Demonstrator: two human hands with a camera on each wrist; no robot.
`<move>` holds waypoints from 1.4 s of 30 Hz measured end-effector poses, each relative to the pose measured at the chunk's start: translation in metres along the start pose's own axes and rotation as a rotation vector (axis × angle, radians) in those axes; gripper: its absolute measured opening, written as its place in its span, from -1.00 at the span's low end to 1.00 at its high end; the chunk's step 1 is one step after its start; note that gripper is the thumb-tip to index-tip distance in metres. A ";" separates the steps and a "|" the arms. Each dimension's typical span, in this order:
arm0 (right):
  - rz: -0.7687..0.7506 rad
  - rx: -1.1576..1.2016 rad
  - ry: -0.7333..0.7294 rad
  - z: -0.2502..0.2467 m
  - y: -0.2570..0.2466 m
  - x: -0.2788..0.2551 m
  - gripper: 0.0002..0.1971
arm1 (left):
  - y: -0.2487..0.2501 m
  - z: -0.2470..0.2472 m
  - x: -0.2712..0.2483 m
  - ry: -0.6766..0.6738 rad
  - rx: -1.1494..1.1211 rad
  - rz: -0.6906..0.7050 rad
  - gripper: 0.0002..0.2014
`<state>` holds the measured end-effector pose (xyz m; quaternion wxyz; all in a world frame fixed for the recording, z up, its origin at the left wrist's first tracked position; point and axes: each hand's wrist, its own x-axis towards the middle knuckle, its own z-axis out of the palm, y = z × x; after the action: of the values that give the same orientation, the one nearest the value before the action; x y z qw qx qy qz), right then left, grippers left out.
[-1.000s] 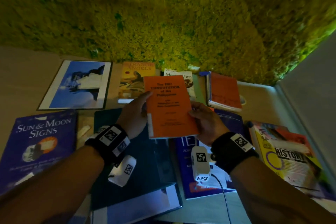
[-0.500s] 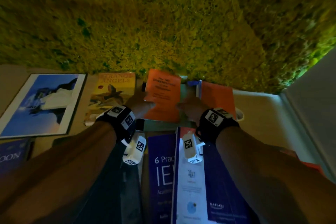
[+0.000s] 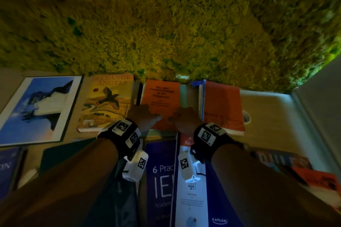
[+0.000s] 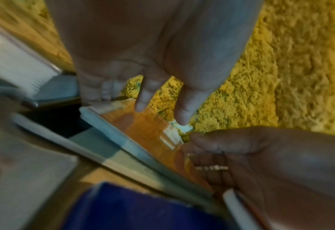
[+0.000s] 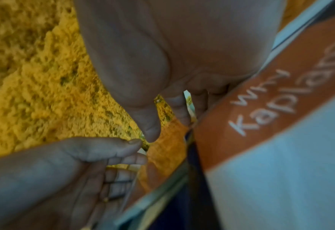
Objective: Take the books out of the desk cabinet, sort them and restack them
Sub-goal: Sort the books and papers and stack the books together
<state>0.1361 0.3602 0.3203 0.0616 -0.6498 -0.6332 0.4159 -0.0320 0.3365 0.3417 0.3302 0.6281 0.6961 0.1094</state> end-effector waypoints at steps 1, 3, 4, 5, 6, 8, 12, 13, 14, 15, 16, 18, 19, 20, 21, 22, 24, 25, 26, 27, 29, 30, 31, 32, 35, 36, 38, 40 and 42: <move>0.015 -0.071 -0.002 0.004 0.002 0.004 -0.52 | 0.003 -0.001 -0.006 0.008 0.037 0.013 -0.74; 0.029 -0.168 -0.003 0.009 0.004 0.008 -0.57 | 0.002 0.000 -0.009 0.035 0.044 0.018 -0.67; 0.005 -0.195 0.000 0.009 0.001 0.006 -0.57 | 0.000 0.000 -0.008 0.037 0.010 0.020 -0.66; -0.003 -0.211 -0.001 0.008 -0.001 0.002 -0.55 | 0.000 -0.002 -0.011 0.032 -0.034 0.003 -0.66; -0.013 -0.223 0.003 0.008 -0.002 -0.001 -0.54 | -0.003 -0.001 -0.011 0.027 -0.065 -0.021 -0.67; -0.038 -0.239 0.014 0.007 -0.003 -0.005 -0.56 | -0.005 -0.004 -0.020 0.014 -0.112 -0.012 -0.71; -0.104 -0.222 0.176 0.008 -0.017 -0.033 -0.49 | -0.030 -0.016 -0.053 0.012 -0.102 0.031 -0.62; -0.162 -0.232 0.207 0.009 -0.026 -0.045 -0.47 | -0.039 -0.021 -0.065 0.019 -0.109 0.051 -0.61; -0.229 -0.234 0.219 0.013 -0.035 -0.059 -0.51 | -0.050 -0.026 -0.076 0.022 -0.129 0.064 -0.60; -0.282 -0.201 0.213 0.018 -0.044 -0.074 -0.60 | -0.061 -0.032 -0.089 0.043 -0.148 0.077 -0.59; -0.317 -0.141 0.184 0.026 -0.052 -0.087 -0.67 | -0.077 -0.036 -0.099 0.076 -0.160 0.067 -0.61; -0.348 -0.072 0.081 0.048 -0.065 -0.116 -0.68 | -0.108 -0.045 -0.124 0.109 -0.173 0.007 -0.64; -0.366 -0.074 0.026 0.061 -0.068 -0.129 -0.63 | -0.125 -0.048 -0.138 0.116 -0.176 -0.023 -0.61; -0.353 -0.087 -0.033 0.076 -0.069 -0.139 -0.61 | -0.140 -0.050 -0.151 0.116 -0.154 -0.054 -0.57; -0.304 -0.094 -0.094 0.092 -0.067 -0.147 -0.61 | -0.157 -0.051 -0.164 0.131 -0.111 -0.090 -0.58; -0.245 -0.118 -0.140 0.106 -0.064 -0.153 -0.59 | -0.173 -0.049 -0.175 0.170 -0.043 -0.131 -0.59; -0.152 -0.195 -0.142 0.131 -0.054 -0.160 -0.43 | -0.193 -0.046 -0.199 0.223 0.003 -0.200 -0.52; -0.126 -0.216 -0.121 0.140 -0.051 -0.164 -0.36 | -0.199 -0.045 -0.209 0.226 -0.041 -0.211 -0.50; -0.100 -0.215 -0.101 0.148 -0.048 -0.165 -0.31 | -0.207 -0.043 -0.214 0.206 -0.092 -0.235 -0.52; -0.086 -0.204 -0.084 0.153 -0.049 -0.168 -0.29 | -0.210 -0.042 -0.221 0.189 -0.114 -0.239 -0.52; -0.057 -0.165 -0.063 0.159 -0.051 -0.173 -0.28 | -0.221 -0.040 -0.222 0.195 -0.120 -0.259 -0.34; -0.045 -0.136 -0.058 0.162 -0.052 -0.175 -0.27 | -0.225 -0.040 -0.222 0.205 -0.164 -0.270 -0.26; -0.040 -0.104 -0.047 0.163 -0.054 -0.178 -0.25 | -0.229 -0.041 -0.223 0.221 -0.213 -0.264 -0.21; -0.032 -0.068 -0.031 0.165 -0.054 -0.179 -0.25 | -0.233 -0.041 -0.223 0.224 -0.266 -0.279 -0.18; 0.004 0.069 0.020 0.172 -0.057 -0.186 -0.25 | -0.240 -0.045 -0.227 0.255 -0.395 -0.257 -0.18; 0.034 0.127 0.037 0.174 -0.058 -0.187 -0.25 | -0.240 -0.046 -0.229 0.277 -0.419 -0.245 -0.20; 0.076 0.216 0.061 0.178 -0.060 -0.190 -0.32 | -0.239 -0.050 -0.230 0.330 -0.453 -0.178 -0.30; 0.052 0.306 0.077 0.175 -0.063 -0.195 -0.54 | -0.232 -0.057 -0.230 0.373 -0.485 -0.105 -0.46; 0.013 0.481 0.083 0.163 -0.073 -0.202 -0.75 | -0.222 -0.070 -0.228 0.416 -0.530 -0.057 -0.52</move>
<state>0.0086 0.1245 0.3531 0.2382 -0.6369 -0.5087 0.5281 -0.2535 0.0972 0.3422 0.3357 0.4650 0.7133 0.4030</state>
